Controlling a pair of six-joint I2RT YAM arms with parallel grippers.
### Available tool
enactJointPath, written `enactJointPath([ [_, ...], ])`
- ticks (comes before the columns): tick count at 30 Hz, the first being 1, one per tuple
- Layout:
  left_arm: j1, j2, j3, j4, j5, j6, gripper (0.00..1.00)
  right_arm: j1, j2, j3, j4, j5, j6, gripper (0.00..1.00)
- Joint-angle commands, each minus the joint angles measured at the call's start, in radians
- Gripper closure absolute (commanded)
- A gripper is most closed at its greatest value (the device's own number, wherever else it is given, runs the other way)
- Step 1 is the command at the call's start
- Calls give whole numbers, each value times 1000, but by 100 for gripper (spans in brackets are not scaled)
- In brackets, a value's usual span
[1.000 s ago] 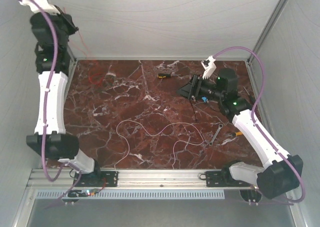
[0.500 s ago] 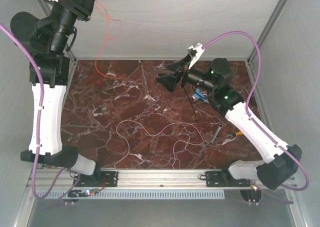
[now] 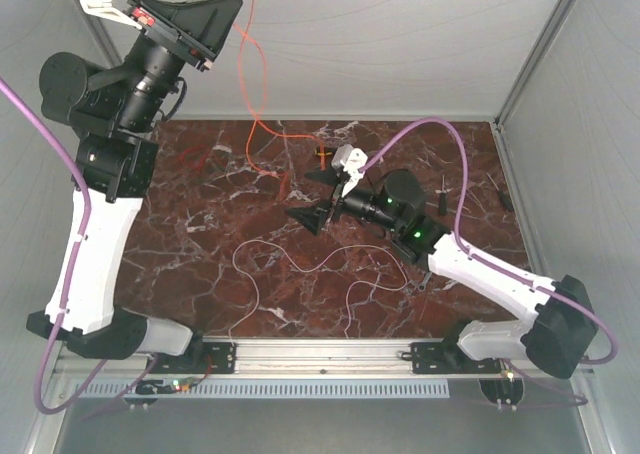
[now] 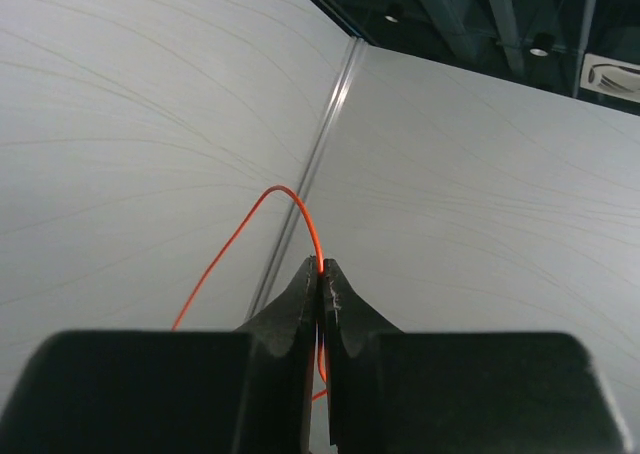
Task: Zip-tie the wires
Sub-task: Pick up the cable at the corner of the board.
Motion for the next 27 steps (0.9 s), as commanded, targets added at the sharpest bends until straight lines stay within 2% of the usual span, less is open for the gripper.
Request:
enactJointPath([
  [1,-25,-38,-14,74,4,-50,100,9,42,-6,224,38,-35,12],
  [8,-28,-67,-8,70,-23,-42,100,53,213,69,422,0,-6,13],
  [19,-28,-97,-6,51,-33,-15,100,102,406,198,569,157,-57,12],
  [21,-28,-101,-17,61,-28,-21,100,104,435,222,589,186,-57,16],
  [22,-28,-102,-18,65,-28,-23,100,106,447,232,591,193,-56,23],
  [23,-28,-103,-18,66,-28,-20,100,106,455,239,592,193,-53,44],
  [24,-28,-104,-16,66,-31,-13,100,107,456,238,593,188,-52,77],
  [25,-28,-105,-14,62,-37,-4,100,110,451,231,591,183,-52,100],
  [27,-29,-109,-9,49,-59,23,100,114,424,192,602,175,-45,100],
])
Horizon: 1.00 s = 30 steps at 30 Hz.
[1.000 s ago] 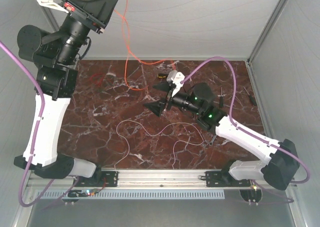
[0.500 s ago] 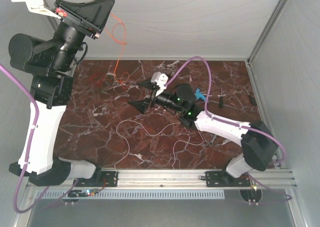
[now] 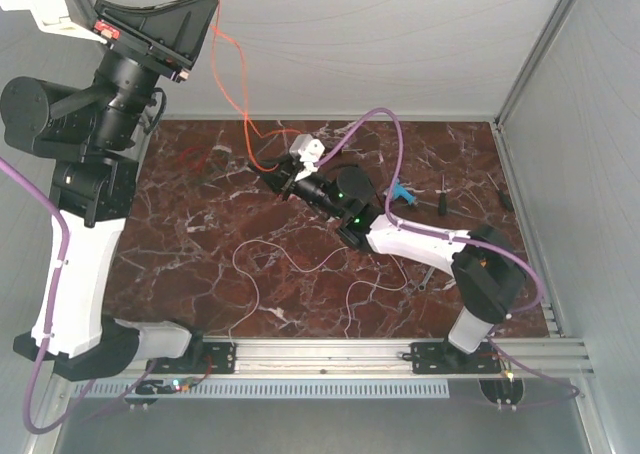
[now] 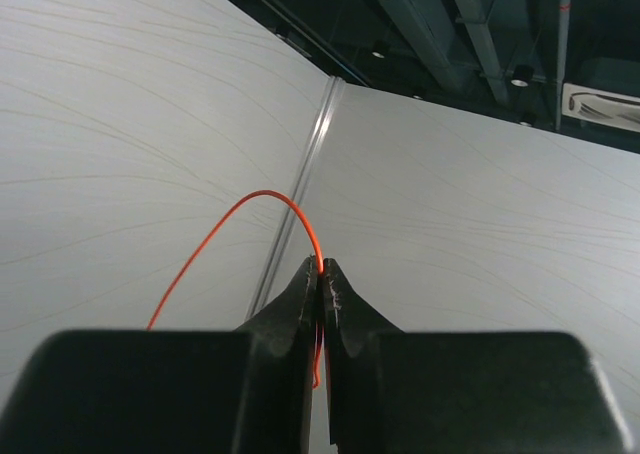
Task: Zip-tie the wires
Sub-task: Pick up the cable at the corner of the board.
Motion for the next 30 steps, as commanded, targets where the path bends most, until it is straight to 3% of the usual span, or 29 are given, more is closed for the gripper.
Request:
enactJointPath([
  [1,-5,-21,14,35,-37,51,100,16,-43,-42,112,25,1,100],
  [4,-5,-38,-21,26,-73,111,100,23,-124,-125,84,22,10,100],
  [7,-5,-57,-88,14,-137,181,100,26,-241,-180,-65,-10,30,100],
  [9,-5,-70,-138,-12,-187,218,100,29,-318,-183,-224,-32,51,100],
  [14,-6,-138,-323,-98,-316,250,100,28,-438,-91,-804,10,137,100],
  [17,-31,-192,-437,-161,-406,249,100,29,-445,-20,-1083,26,222,100],
  [21,-121,-236,-535,-307,-652,270,100,29,-407,41,-1351,-33,349,100],
  [24,-171,-271,-572,-446,-851,244,100,33,-373,71,-1457,-88,427,100],
  [30,-181,-386,-612,-670,-1033,196,100,125,-310,117,-1490,-113,452,100],
])
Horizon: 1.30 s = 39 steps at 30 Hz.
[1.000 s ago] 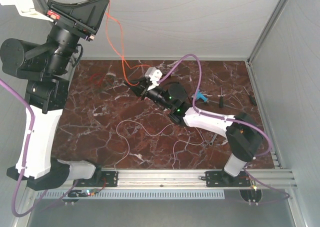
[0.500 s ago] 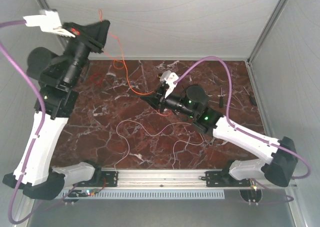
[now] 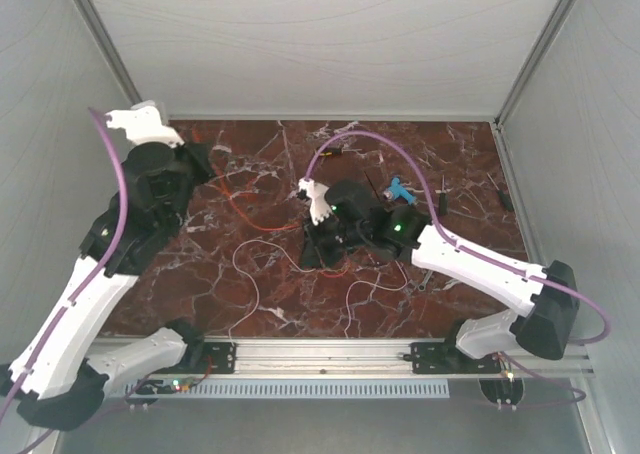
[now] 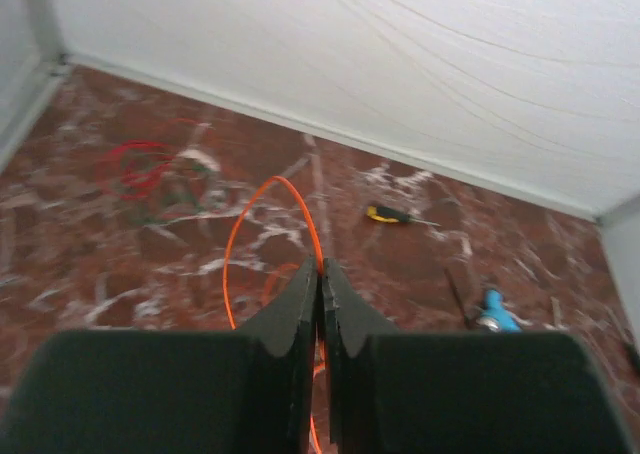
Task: Zip-tie the wires
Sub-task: Pick up the cable at the corner of the board, then straighten the cable at the center of the board.
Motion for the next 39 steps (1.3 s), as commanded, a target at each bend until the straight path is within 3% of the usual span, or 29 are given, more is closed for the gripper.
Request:
enactJointPath([
  [1,-6,-110,15,-184,-243,-36,100,77,53,93,-102,-54,54,100],
  [8,-6,-204,15,-354,-320,-92,100,132,222,232,-213,-80,64,100],
  [13,-6,-237,-96,-397,-234,-168,100,123,170,161,-299,84,89,100],
  [20,-5,-231,-360,-311,-85,-296,100,-12,10,-25,-344,144,143,100],
  [25,-6,-213,-496,-206,-8,-379,100,-67,-54,-68,-392,159,136,100],
  [32,-6,-185,-598,-83,42,-397,95,-127,-70,-81,-446,194,124,100],
  [39,-6,-190,-658,-10,56,-388,81,-173,-94,-103,-472,253,131,100],
])
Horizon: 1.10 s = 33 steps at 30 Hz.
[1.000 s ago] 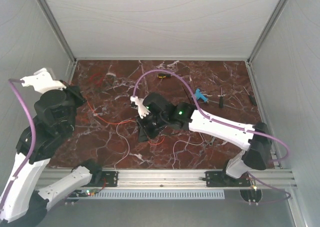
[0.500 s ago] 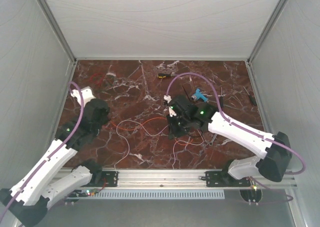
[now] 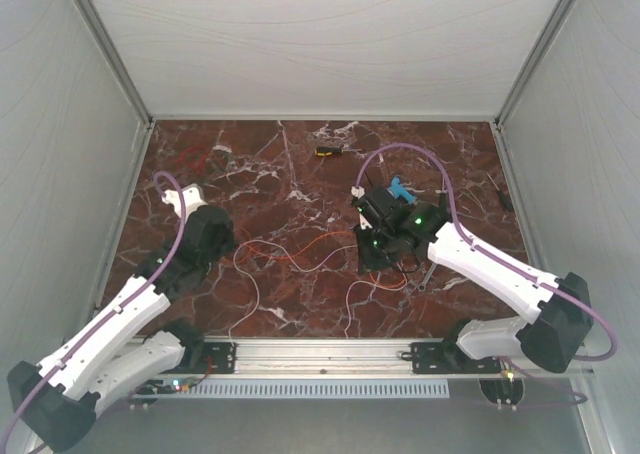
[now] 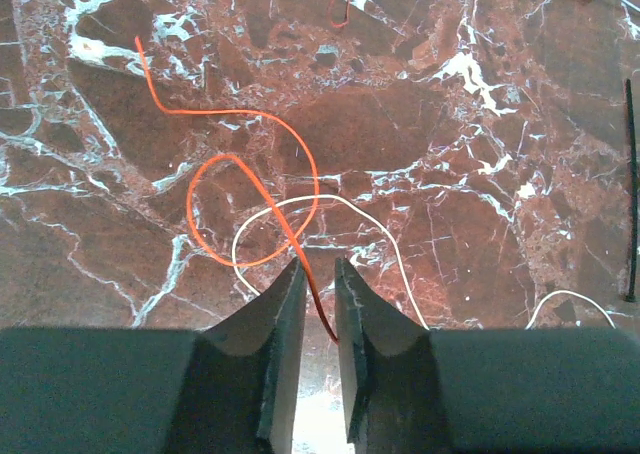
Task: Zip-tie the wires
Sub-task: Straighten the cable at the center of the board.
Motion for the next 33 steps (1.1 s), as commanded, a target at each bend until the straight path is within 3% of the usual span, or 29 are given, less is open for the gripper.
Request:
enactJointPath([
  [1,-4,-14,-27,114,-2,-1,78,-31,-46,-16,-47,59,6,100],
  [5,-3,-35,-69,154,-29,6,68,-69,-68,-43,-48,69,7,100],
  [10,-3,-30,-127,226,21,8,43,-89,-74,-90,-7,42,8,100],
  [14,-3,1,-139,246,31,16,15,-90,-53,-126,29,-4,4,100],
  [16,-4,15,-138,244,33,18,9,-89,-40,-134,35,-9,2,100],
  [24,-3,2,-168,277,38,56,14,-89,-19,-129,52,7,-2,100],
  [27,4,9,-164,254,-9,46,20,-90,-12,-132,46,33,0,100],
  [33,104,62,-154,257,51,5,29,-103,-11,-174,60,84,25,100],
])
